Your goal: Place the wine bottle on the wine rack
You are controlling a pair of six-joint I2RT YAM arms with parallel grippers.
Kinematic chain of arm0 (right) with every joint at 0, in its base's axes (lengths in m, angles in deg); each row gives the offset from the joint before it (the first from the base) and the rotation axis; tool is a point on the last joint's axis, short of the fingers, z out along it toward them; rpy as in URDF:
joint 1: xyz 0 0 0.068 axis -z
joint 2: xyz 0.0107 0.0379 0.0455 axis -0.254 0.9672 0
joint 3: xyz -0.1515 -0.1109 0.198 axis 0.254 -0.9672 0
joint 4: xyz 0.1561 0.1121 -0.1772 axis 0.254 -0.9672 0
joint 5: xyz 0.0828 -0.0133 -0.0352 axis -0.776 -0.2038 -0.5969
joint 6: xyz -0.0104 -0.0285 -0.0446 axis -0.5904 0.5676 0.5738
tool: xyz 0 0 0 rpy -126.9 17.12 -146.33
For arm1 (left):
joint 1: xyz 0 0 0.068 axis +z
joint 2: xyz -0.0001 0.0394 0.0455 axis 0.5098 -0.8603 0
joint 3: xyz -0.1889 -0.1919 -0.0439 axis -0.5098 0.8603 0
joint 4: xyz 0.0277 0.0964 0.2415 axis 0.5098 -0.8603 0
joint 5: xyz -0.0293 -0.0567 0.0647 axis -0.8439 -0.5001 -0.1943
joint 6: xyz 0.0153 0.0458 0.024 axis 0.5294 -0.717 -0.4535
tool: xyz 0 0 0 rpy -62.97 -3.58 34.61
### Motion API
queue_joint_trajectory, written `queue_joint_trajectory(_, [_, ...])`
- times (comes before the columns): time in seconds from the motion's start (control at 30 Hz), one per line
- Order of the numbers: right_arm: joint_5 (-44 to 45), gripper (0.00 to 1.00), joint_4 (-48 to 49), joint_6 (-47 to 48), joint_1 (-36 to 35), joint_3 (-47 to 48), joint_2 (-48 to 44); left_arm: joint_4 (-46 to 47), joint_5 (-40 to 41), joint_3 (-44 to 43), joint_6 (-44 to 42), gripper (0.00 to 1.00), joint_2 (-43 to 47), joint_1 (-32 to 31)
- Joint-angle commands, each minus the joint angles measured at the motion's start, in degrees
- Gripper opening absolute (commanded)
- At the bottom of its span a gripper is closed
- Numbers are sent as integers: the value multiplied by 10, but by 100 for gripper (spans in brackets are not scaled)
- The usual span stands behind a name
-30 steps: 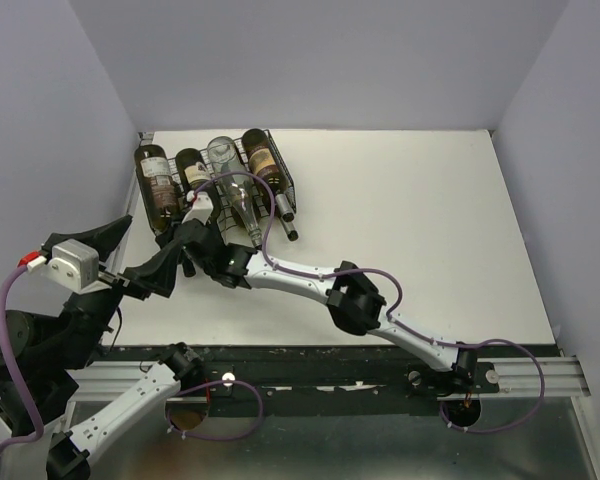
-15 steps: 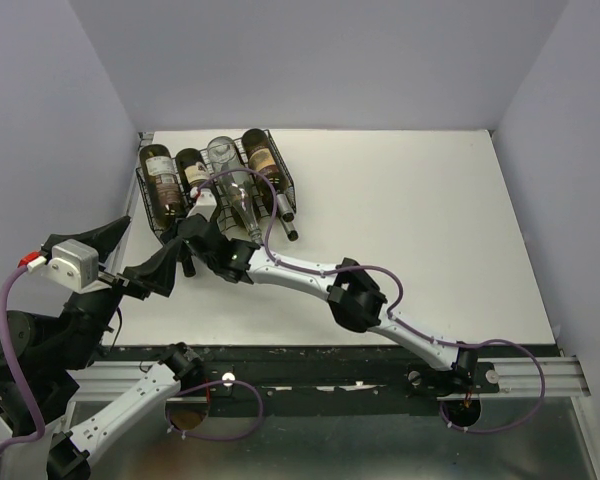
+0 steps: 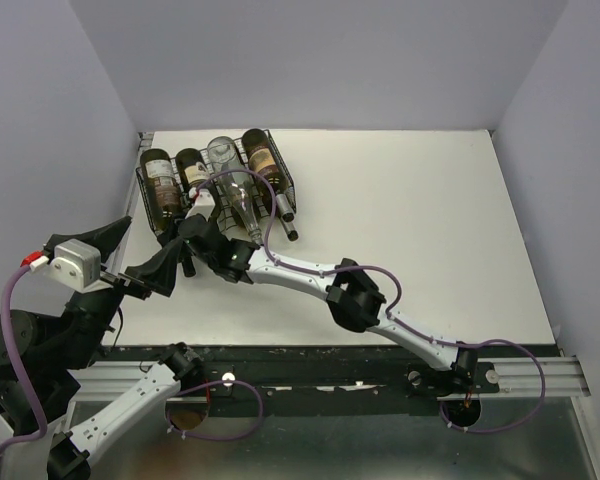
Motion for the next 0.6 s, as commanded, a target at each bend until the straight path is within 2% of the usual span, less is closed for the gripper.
queue_joint_trajectory(0.0, [-3, 57, 50, 2, 5, 10, 0, -3, 9, -3, -8, 99, 0, -1])
queue_joint_trajectory(0.07, [-6, 60, 53, -1, 7, 3, -4, -2, 9, -3, -10, 99, -1, -1])
queue_joint_trajectory(0.27, [-7, 59, 40, -7, 8, 0, -9, -6, 11, -4, -11, 99, 0, -1])
queue_joint_trajectory(0.3, [-7, 57, 40, -6, 8, -2, -11, -6, 12, -3, -11, 99, 1, -2])
queue_joint_trajectory(0.47, [-11, 34, 31, 0, 9, -15, -20, -6, 14, 0, -12, 99, 5, -2])
queue_joint_trajectory(0.57, [-11, 25, 27, 0, 8, -35, -36, -7, 17, 1, -12, 99, 7, -1])
